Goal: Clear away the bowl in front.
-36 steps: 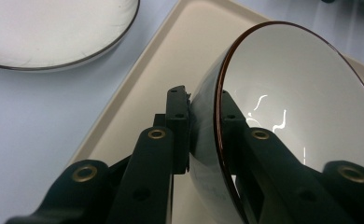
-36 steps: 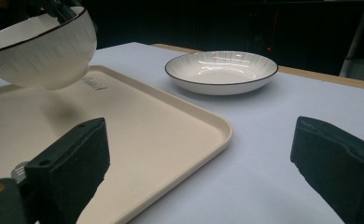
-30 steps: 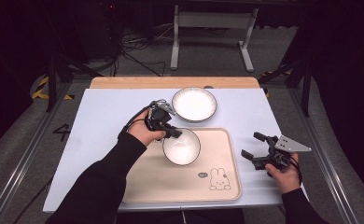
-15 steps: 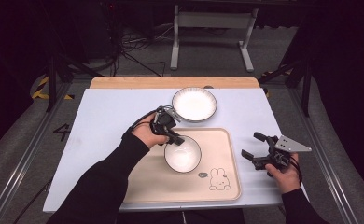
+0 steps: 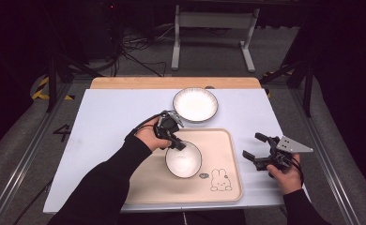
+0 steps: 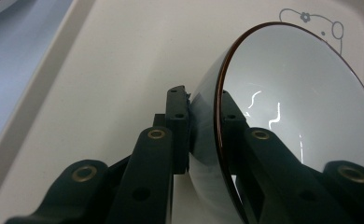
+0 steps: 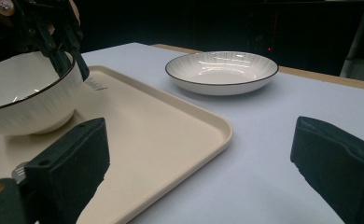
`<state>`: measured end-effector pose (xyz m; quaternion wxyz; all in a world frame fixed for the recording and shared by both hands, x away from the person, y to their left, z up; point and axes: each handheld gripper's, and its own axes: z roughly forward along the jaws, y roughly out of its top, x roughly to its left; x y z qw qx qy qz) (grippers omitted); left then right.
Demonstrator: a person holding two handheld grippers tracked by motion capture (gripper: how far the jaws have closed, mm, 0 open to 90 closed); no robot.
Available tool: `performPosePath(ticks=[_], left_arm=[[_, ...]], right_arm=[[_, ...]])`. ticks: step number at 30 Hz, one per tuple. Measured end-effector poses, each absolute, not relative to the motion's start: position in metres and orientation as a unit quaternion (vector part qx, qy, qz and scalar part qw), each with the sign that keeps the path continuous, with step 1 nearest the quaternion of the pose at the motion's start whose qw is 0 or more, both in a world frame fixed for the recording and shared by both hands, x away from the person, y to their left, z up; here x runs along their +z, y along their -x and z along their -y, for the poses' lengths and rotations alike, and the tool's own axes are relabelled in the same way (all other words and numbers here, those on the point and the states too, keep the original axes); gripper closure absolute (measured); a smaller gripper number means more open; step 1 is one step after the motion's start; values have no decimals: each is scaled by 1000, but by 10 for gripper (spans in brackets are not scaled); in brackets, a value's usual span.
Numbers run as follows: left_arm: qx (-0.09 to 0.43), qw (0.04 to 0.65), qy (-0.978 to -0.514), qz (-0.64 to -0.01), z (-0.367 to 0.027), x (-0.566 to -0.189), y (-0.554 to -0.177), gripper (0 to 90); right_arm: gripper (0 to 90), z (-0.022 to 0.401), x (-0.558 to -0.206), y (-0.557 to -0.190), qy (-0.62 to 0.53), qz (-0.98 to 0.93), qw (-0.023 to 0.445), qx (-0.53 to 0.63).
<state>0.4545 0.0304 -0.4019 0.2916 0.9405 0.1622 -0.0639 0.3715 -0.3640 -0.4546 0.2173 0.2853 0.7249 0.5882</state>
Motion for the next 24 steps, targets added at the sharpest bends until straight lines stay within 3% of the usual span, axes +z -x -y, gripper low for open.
performPosePath(ticks=[16,24], left_arm=[[-63,276,-944,-169,-31,-407,-456,807],[-49,261,-949,-169,-30,-412,-458,760]], right_arm=[[50,364,-455,-371,-284,-726,218,587],[50,364,-455,-372,-284,-726,218,587]])
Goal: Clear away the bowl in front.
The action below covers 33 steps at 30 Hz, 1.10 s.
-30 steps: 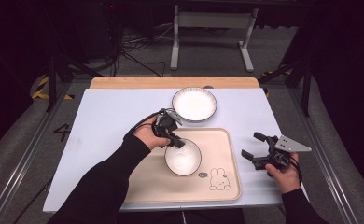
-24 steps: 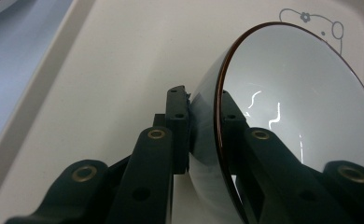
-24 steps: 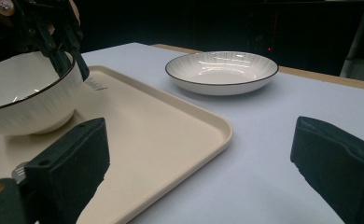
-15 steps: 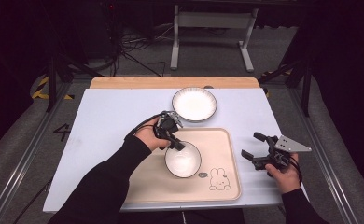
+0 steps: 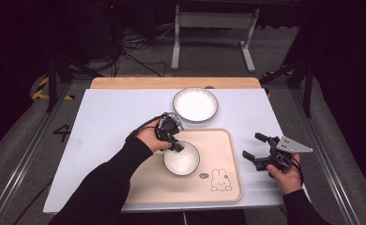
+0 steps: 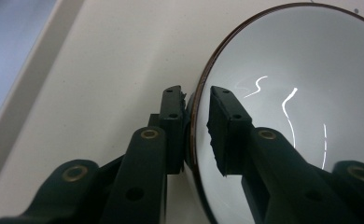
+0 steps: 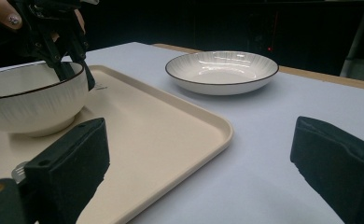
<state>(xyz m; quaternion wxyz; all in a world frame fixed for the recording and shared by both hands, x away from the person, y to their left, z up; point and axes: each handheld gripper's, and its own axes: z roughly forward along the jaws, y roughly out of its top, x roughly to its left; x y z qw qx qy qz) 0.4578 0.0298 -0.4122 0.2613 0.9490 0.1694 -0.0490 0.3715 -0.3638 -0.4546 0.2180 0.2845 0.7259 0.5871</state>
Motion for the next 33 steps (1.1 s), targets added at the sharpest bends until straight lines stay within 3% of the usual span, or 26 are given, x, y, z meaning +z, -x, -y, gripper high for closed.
performPosePath(ticks=[3,10,14,33], left_arm=[[-50,270,-946,-173,-30,-412,-458,724],[-9,302,-931,-205,-30,-407,-455,358],[8,333,-918,-216,-33,-402,-451,219],[60,444,-861,-239,-85,-390,-422,117]], right_arm=[[50,364,-455,-372,-285,-726,218,587],[50,364,-455,-371,-285,-727,219,586],[51,364,-455,-372,-284,-727,219,585],[51,364,-455,-372,-285,-727,219,585]])
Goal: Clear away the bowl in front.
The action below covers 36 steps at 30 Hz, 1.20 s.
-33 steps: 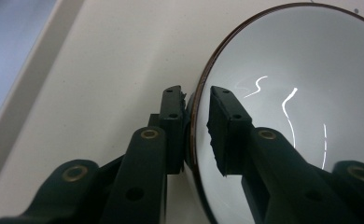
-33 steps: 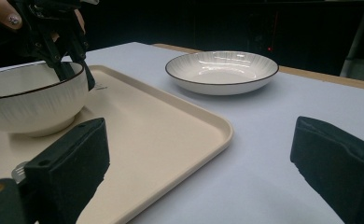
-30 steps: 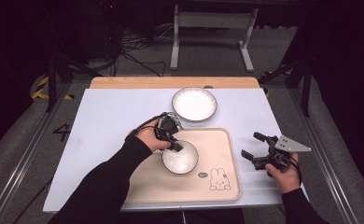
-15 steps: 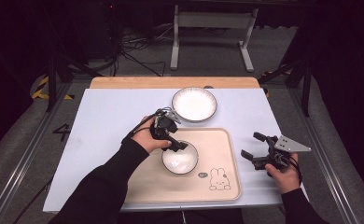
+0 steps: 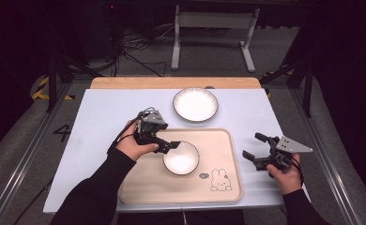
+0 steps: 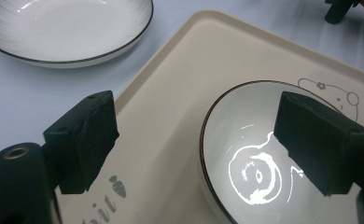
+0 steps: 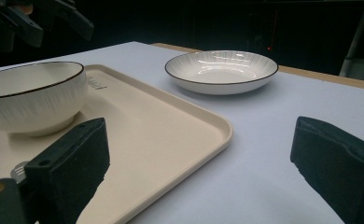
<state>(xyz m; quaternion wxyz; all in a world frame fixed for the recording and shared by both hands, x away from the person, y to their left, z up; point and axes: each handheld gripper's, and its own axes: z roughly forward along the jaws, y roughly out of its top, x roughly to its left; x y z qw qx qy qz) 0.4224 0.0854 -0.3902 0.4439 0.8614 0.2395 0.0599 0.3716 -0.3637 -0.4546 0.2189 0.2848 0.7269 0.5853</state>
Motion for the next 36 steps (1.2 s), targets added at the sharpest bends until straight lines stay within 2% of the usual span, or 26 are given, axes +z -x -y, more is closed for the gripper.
performPosePath(ticks=[5,26,36], left_arm=[[65,465,-848,-245,-101,-394,-415,88],[100,543,-777,-303,-170,-411,-393,75],[131,553,-753,-332,-213,-424,-384,73]], right_arm=[[50,364,-455,-371,-287,-726,218,586],[48,364,-455,-372,-289,-725,216,587],[48,364,-455,-372,-289,-725,217,587]])
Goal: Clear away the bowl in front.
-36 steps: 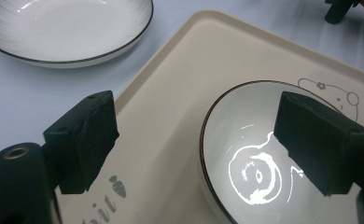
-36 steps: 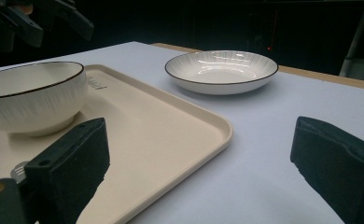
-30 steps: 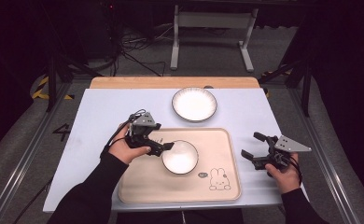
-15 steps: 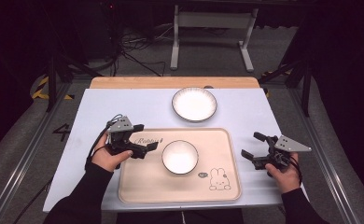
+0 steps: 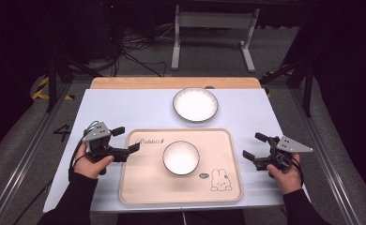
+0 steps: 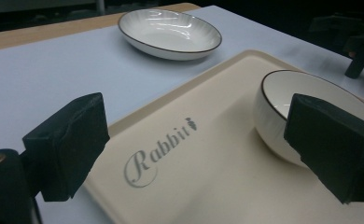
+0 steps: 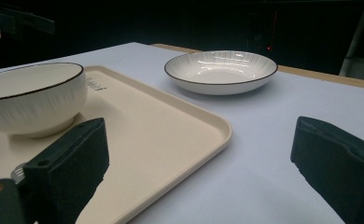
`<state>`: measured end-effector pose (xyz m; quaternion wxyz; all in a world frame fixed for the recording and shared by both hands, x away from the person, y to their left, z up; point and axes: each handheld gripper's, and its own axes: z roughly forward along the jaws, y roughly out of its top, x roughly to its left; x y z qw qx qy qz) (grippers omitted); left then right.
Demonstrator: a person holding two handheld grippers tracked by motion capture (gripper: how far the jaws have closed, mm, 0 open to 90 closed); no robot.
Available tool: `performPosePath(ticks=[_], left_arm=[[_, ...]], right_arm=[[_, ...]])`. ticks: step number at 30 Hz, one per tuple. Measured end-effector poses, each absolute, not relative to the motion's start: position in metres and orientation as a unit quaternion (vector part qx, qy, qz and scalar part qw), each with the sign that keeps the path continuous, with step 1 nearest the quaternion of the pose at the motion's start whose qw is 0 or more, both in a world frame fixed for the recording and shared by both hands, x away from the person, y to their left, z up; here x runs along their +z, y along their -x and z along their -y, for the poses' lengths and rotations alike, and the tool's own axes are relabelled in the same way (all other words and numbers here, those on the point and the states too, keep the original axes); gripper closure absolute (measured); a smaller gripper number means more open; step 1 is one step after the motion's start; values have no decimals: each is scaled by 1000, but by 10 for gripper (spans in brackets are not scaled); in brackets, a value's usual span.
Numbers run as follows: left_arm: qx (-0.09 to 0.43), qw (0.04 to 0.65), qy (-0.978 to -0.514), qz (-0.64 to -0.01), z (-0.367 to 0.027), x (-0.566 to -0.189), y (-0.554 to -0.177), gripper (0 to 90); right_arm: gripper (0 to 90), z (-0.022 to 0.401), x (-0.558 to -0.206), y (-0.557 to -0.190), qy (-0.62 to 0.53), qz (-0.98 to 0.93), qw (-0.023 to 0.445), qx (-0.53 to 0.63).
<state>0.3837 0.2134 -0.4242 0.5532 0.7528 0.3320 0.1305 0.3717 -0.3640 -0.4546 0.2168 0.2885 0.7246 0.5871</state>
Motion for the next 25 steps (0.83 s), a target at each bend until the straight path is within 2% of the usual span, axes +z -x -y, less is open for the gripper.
performPosePath(ticks=[8,25], left_arm=[[128,589,-710,-364,-249,-447,-380,50],[130,581,-719,-359,-254,-464,-377,59]], right_arm=[[47,364,-455,-372,-287,-724,218,588],[47,365,-455,-372,-288,-723,216,589]])
